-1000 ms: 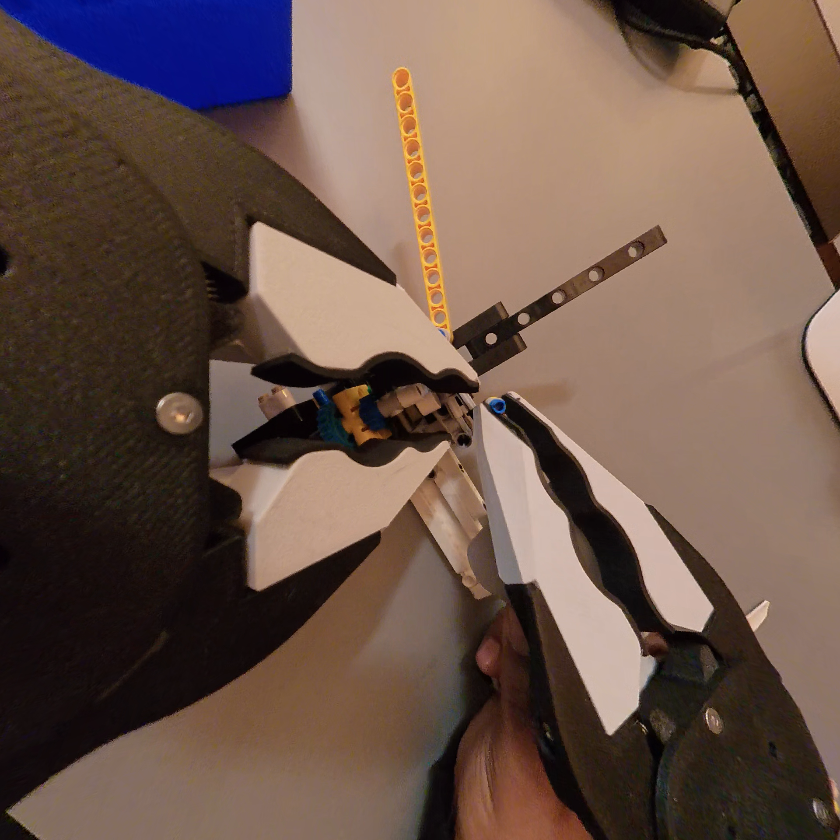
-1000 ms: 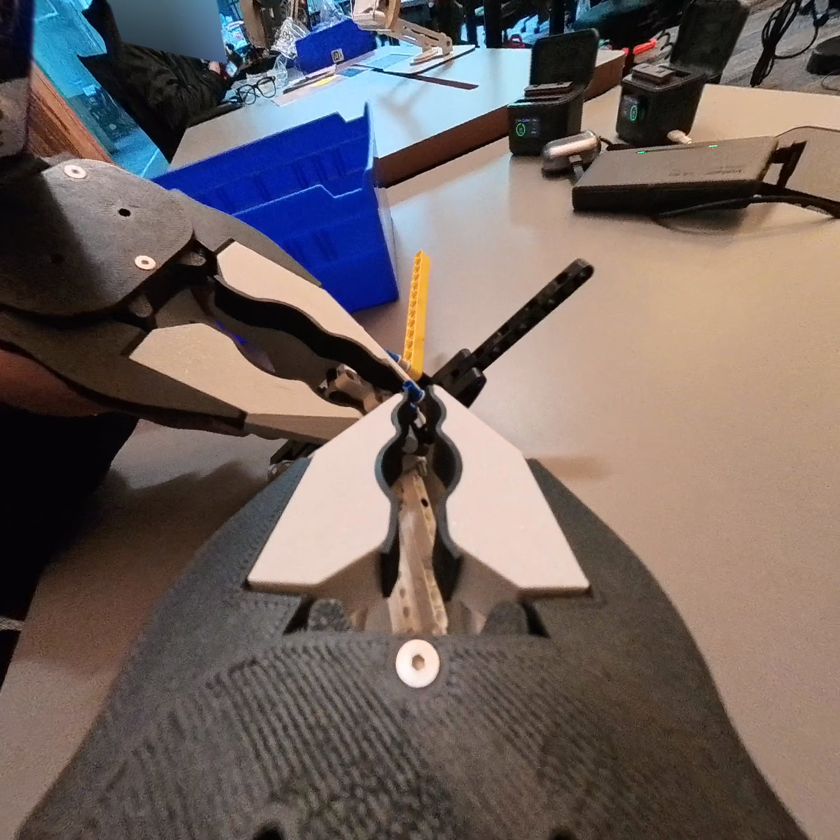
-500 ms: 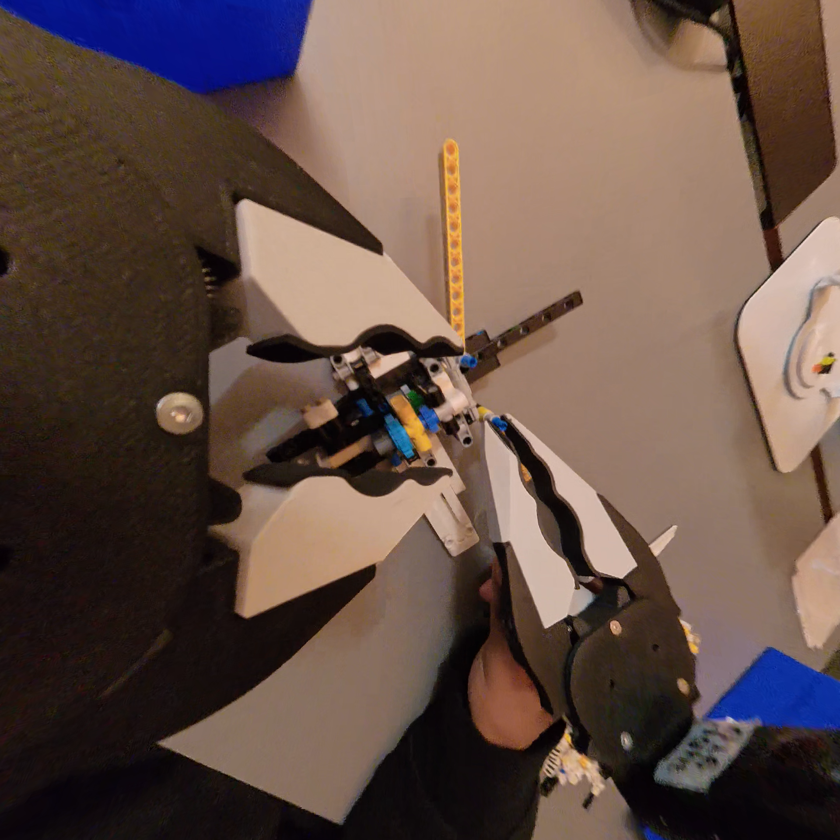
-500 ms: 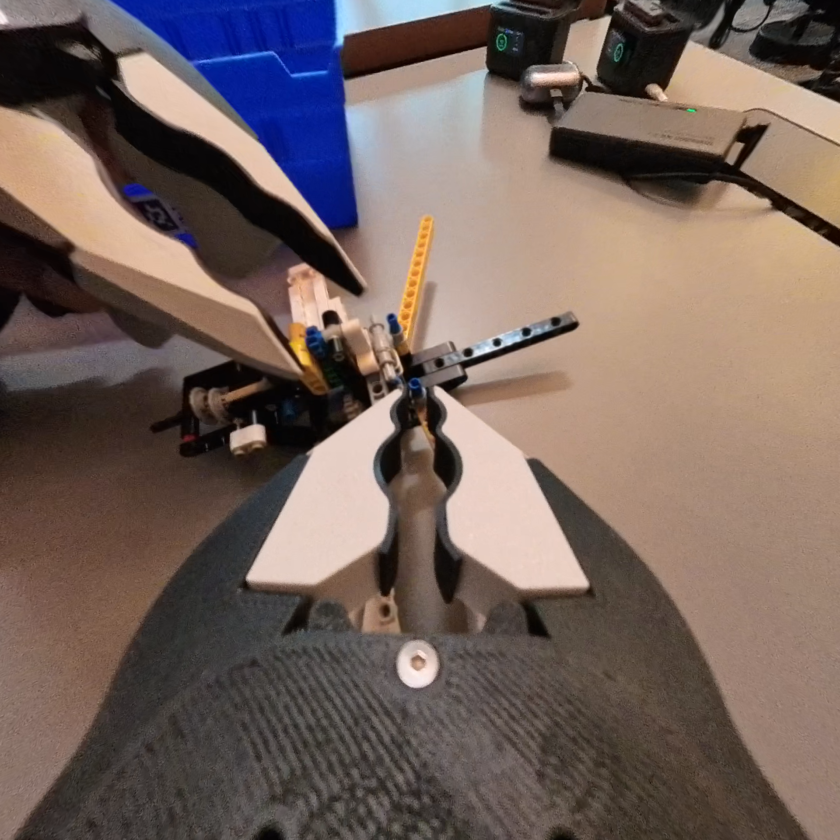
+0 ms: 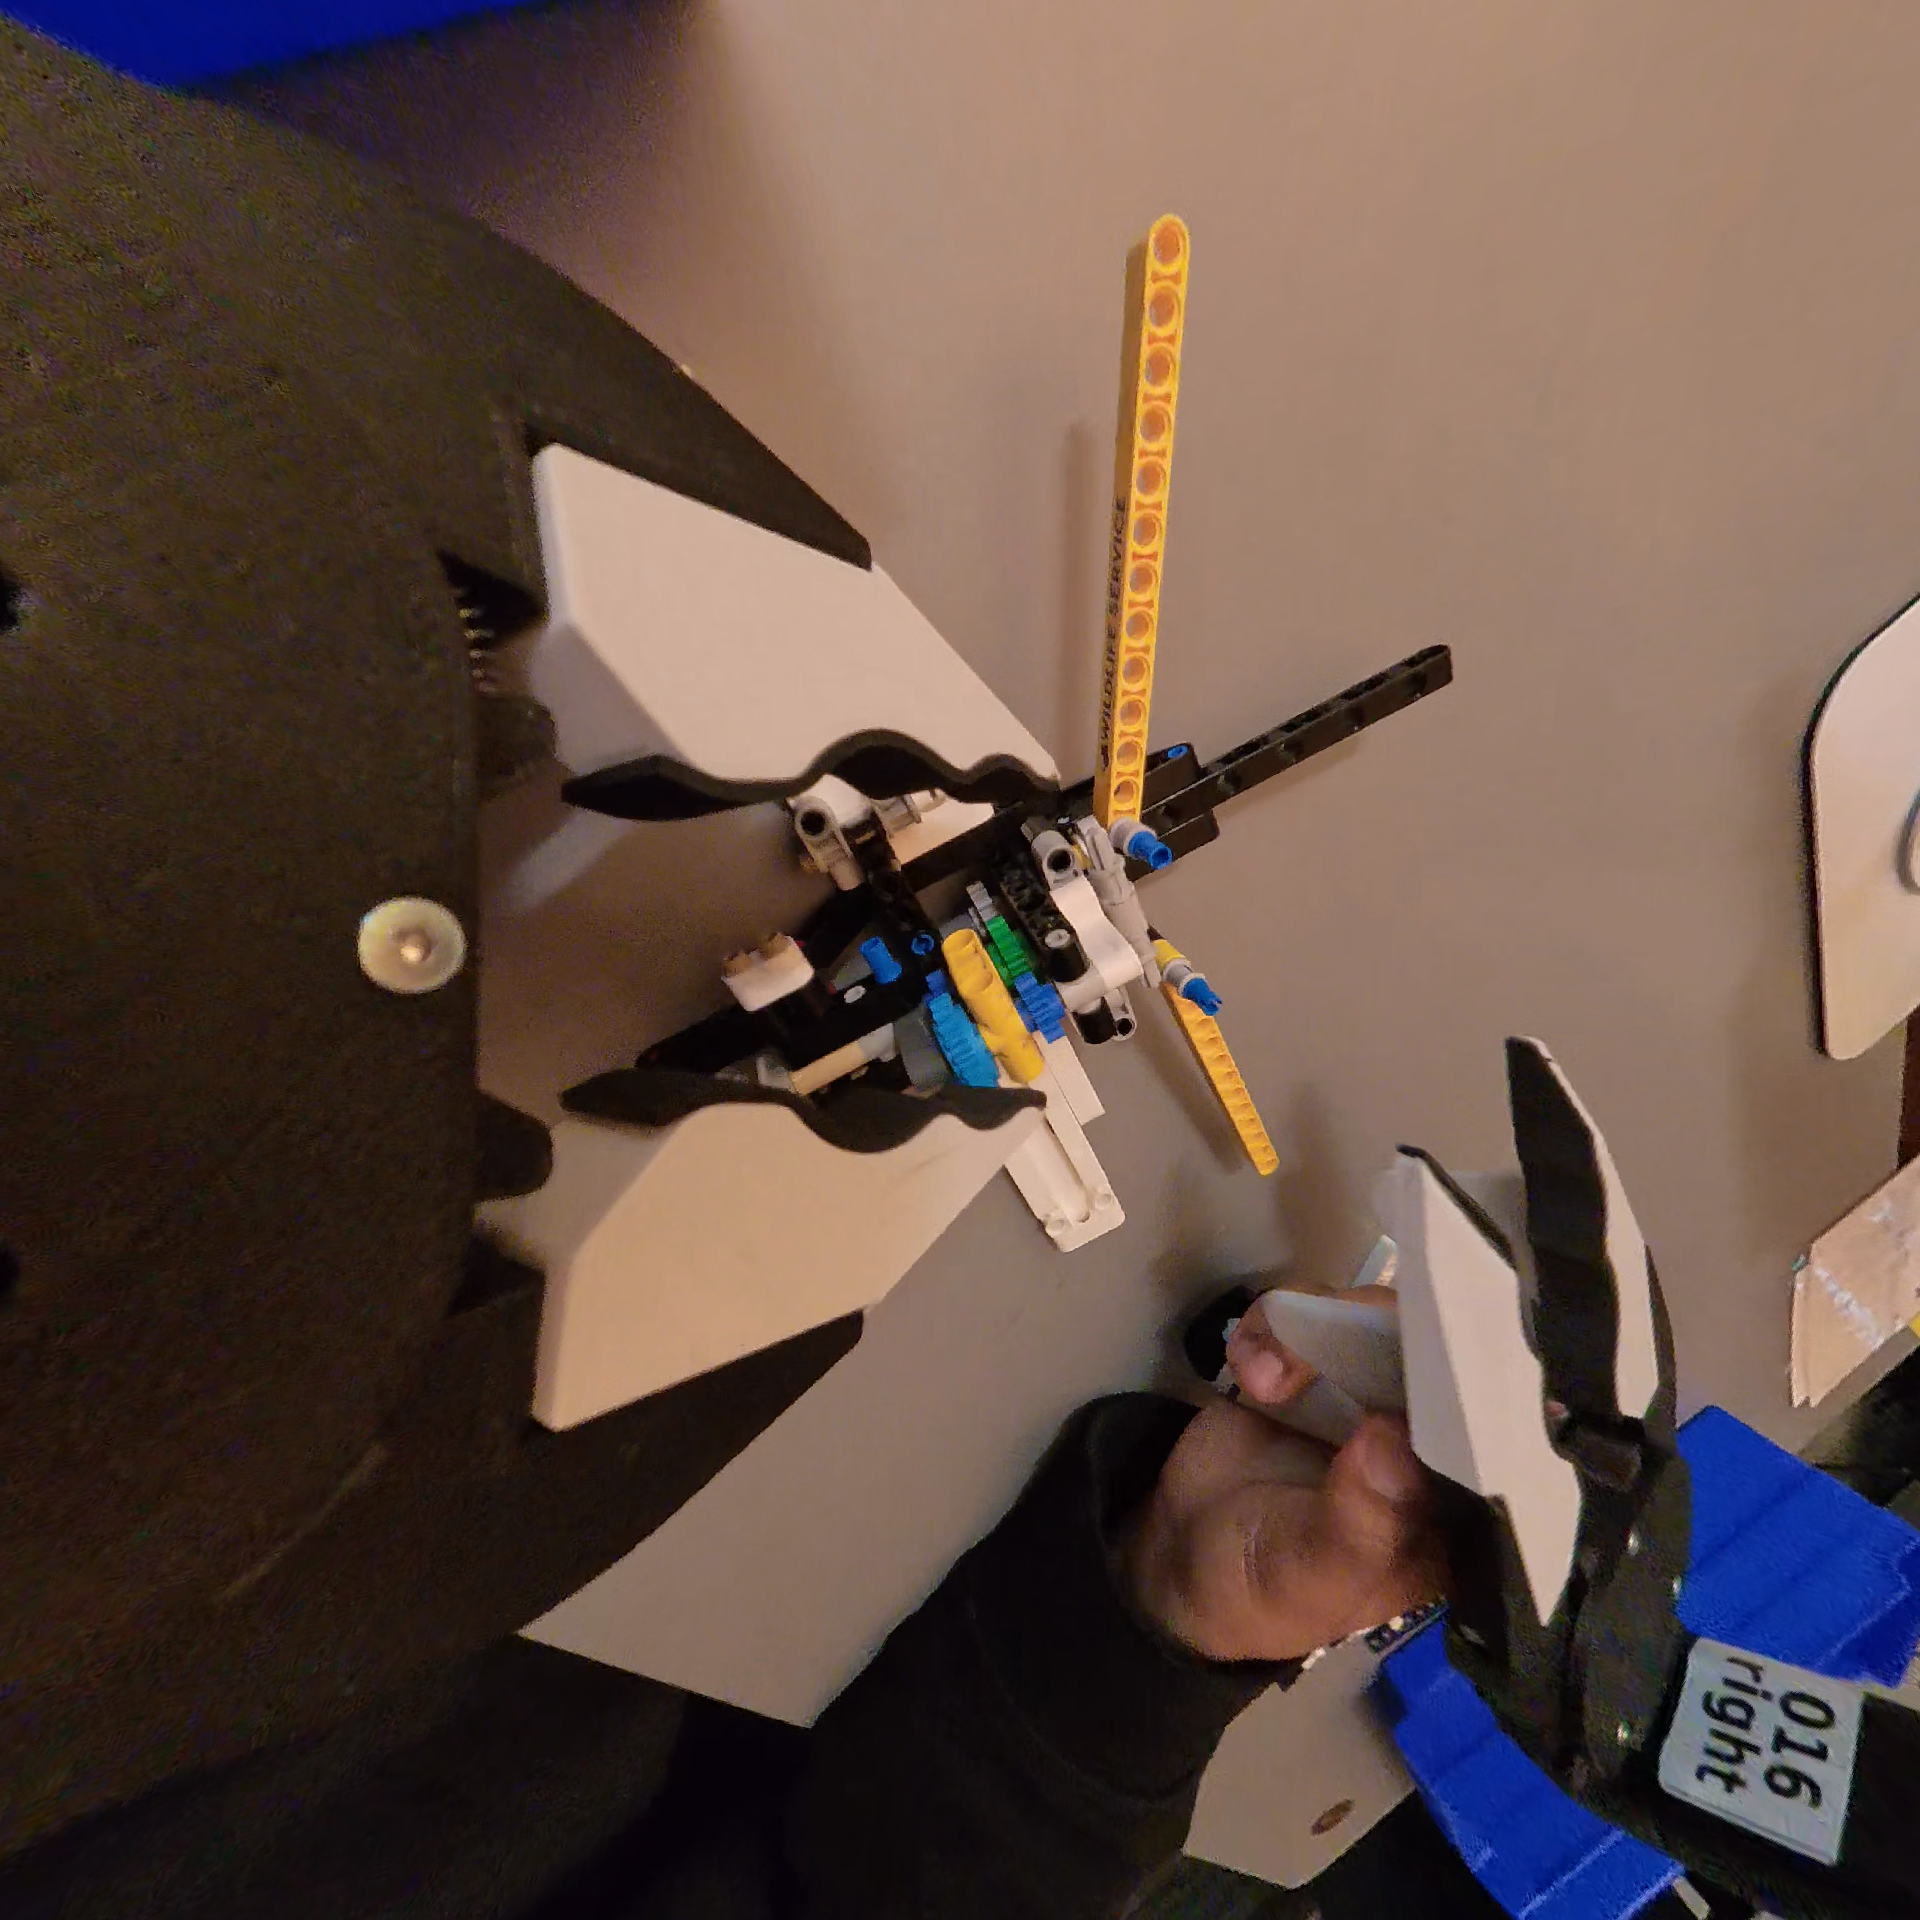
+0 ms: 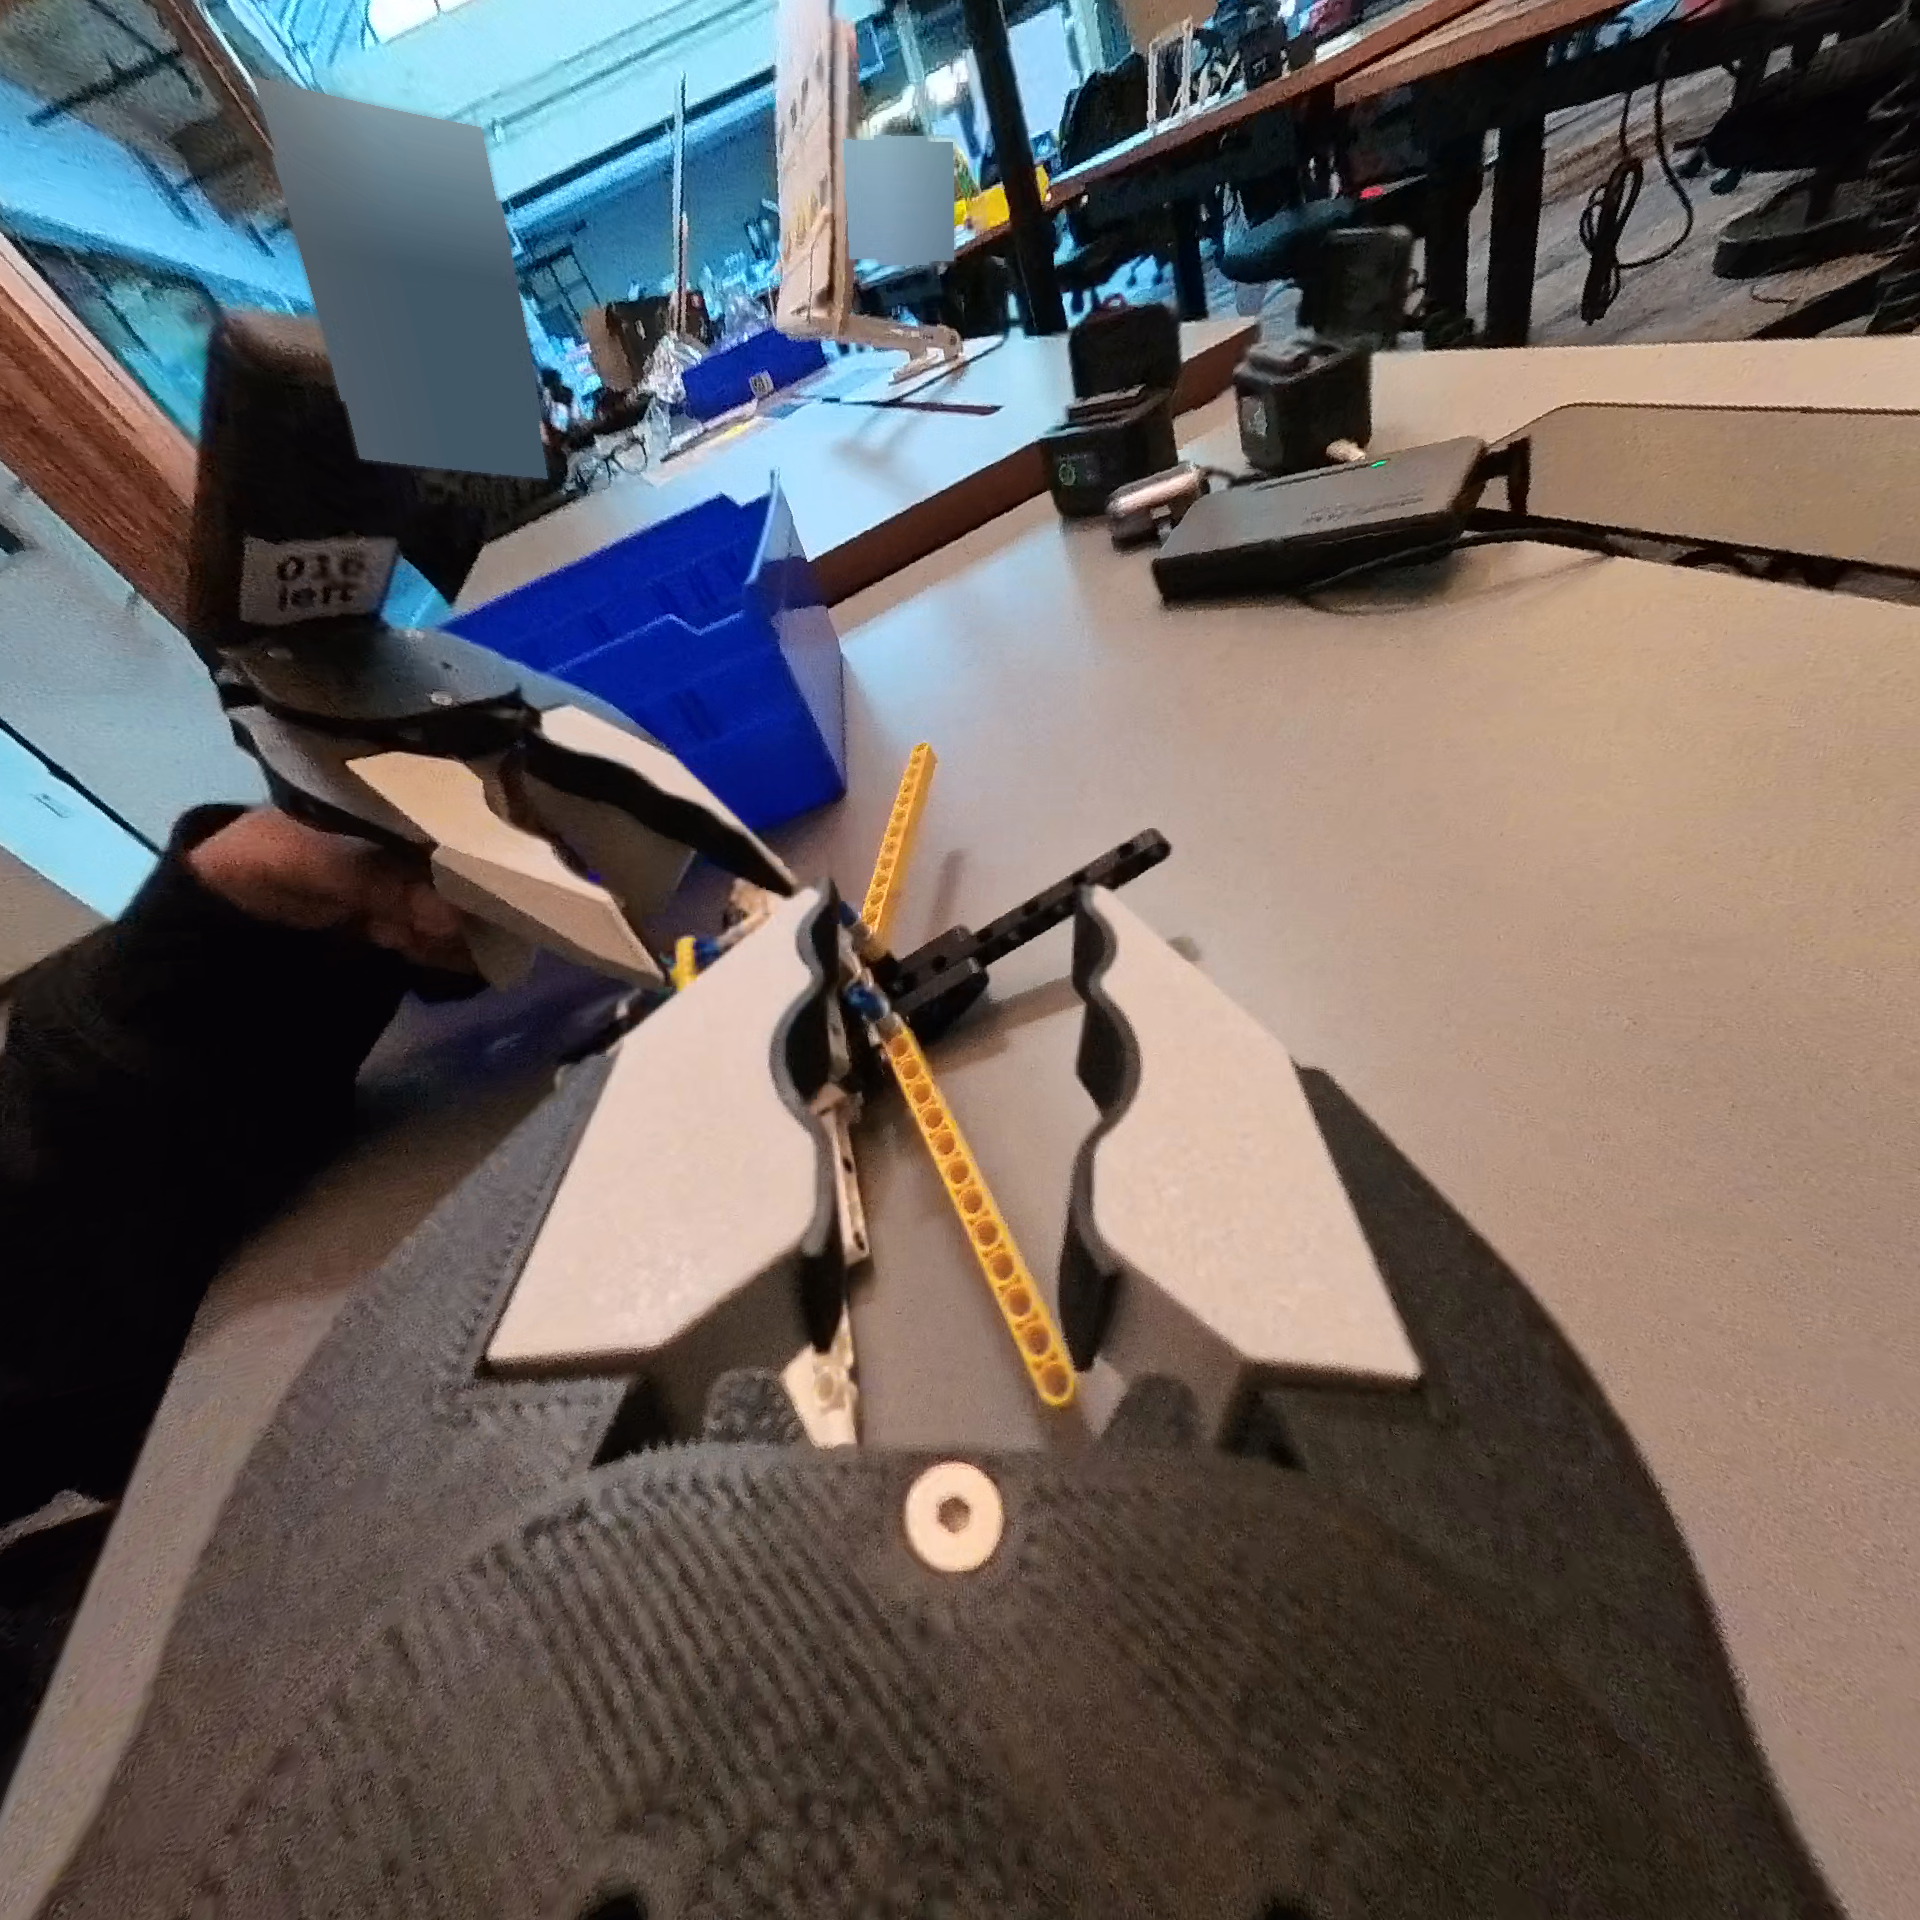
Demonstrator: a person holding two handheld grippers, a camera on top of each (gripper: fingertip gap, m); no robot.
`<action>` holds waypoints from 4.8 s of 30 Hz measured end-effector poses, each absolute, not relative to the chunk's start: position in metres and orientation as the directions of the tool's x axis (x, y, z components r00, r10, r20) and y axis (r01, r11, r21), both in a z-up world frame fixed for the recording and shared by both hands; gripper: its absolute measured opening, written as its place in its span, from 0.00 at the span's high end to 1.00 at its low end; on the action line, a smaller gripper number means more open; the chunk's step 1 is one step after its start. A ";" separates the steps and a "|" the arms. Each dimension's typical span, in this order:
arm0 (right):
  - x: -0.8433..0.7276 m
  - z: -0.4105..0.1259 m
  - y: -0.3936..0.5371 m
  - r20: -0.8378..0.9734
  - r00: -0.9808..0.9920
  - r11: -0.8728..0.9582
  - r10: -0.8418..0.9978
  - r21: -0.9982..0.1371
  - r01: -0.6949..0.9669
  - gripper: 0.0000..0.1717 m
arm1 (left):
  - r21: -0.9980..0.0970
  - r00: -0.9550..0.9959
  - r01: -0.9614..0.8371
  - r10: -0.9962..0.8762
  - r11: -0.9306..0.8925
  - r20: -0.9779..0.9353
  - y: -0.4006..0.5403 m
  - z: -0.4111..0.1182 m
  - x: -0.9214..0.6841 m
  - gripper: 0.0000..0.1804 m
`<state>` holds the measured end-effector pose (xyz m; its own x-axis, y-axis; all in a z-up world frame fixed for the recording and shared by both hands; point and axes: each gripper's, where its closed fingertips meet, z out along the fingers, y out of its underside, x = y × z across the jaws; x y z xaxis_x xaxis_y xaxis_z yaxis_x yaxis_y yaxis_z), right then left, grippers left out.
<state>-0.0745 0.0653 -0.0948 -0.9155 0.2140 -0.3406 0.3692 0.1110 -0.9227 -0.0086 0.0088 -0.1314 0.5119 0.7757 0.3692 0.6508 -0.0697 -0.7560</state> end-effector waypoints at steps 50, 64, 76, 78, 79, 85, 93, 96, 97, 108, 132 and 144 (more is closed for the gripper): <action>-0.052 -0.112 0.051 -0.054 -0.973 0.328 0.224 -0.936 0.127 0.83 | -0.743 0.516 0.667 0.748 -0.045 0.418 0.018 -0.140 -0.010 0.71; -0.031 -0.128 0.042 0.089 -0.984 0.481 0.154 -0.877 -0.004 0.91 | -0.775 0.573 0.621 0.741 -0.115 0.349 0.027 -0.141 -0.009 0.81; -0.033 -0.139 0.040 0.301 -0.936 0.624 0.182 -0.771 -0.126 0.93 | -0.764 0.568 0.564 0.819 -0.314 0.083 0.034 -0.149 -0.015 0.86; -0.032 -0.139 0.040 0.326 -0.930 0.638 0.171 -0.755 -0.147 0.95 | -0.762 0.568 0.552 0.821 -0.340 0.045 0.034 -0.150 -0.016 0.86; -0.032 -0.139 0.040 0.332 -0.928 0.642 0.167 -0.751 -0.153 0.96 | -0.761 0.569 0.548 0.821 -0.347 0.036 0.035 -0.150 -0.016 0.86; -0.035 -0.123 0.045 0.212 -0.952 0.558 0.219 -0.828 -0.055 0.98 | -0.762 0.574 0.539 0.818 -0.358 0.022 0.035 -0.150 -0.016 0.86; -0.040 -0.093 0.056 -0.269 -0.934 0.326 0.234 -0.884 0.336 0.90 | -0.748 0.697 0.432 0.713 -0.504 -0.078 0.040 -0.151 -0.003 0.86; -0.034 -0.098 0.063 -0.448 -0.881 0.336 0.154 -0.814 0.473 0.87 | -0.734 0.775 0.343 0.618 -0.586 -0.130 0.040 -0.151 0.013 0.86; -0.032 -0.100 0.063 -0.471 -0.872 0.341 0.131 -0.804 0.486 0.88 | -0.729 0.779 0.339 0.612 -0.595 -0.138 0.039 -0.151 0.015 0.86; -0.026 -0.113 0.056 -0.156 -0.981 0.455 0.118 -0.869 0.193 0.93 | -0.780 0.707 0.377 0.699 -0.500 -0.106 0.043 -0.130 0.005 0.79; -0.001 -0.130 0.052 -0.444 -0.892 0.488 0.080 -0.763 0.424 0.87 | -0.734 0.704 0.426 0.703 -0.529 -0.098 0.046 -0.148 0.004 0.86; 0.004 -0.136 0.052 -0.757 -0.652 0.454 0.038 -0.568 0.686 0.91 | -0.733 0.704 0.428 0.704 -0.529 -0.097 0.048 -0.148 0.003 0.87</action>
